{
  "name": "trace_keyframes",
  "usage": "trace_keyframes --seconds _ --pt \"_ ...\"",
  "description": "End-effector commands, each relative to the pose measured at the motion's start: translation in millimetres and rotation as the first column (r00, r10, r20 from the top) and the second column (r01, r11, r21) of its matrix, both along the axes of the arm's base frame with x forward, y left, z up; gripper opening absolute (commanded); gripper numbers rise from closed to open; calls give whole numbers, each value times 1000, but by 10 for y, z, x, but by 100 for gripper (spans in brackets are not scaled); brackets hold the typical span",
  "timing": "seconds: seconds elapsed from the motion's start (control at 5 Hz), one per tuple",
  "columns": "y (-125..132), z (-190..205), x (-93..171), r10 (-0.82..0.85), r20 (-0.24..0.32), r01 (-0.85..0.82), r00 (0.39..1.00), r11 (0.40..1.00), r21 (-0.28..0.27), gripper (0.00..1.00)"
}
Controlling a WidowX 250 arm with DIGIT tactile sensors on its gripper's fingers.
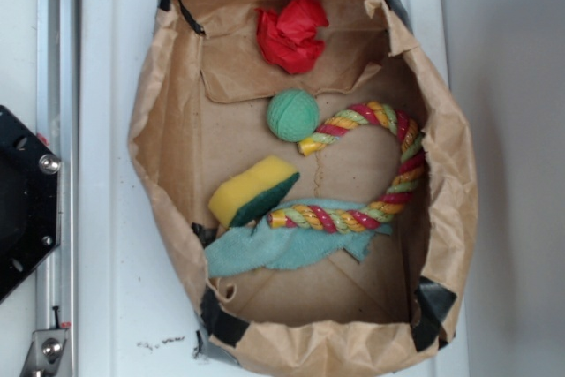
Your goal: Grab the green sponge.
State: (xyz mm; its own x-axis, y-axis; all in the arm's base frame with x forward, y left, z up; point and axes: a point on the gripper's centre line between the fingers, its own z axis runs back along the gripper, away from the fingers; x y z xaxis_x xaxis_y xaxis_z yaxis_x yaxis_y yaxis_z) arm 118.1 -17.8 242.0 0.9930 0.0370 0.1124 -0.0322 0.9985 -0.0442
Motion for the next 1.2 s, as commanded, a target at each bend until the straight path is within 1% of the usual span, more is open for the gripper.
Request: trace_keyframes --seconds 0.0,0.2,0.4,0.6,0.8,1.0 --pt "0 0 0 0 0 0 1000 1000 0 100" --pt "36 75 323 22 74 -23 997 999 23 100" --pt "101 48 631 1 167 -3 986 1000 16 100" --pt "207 -117 835 -2 205 5 979 1000 -14 100" --pt "352 -464 1061 -6 177 13 984 999 -42 100" --pt "556 -662 1142 50 129 -44 990 998 -44 100"
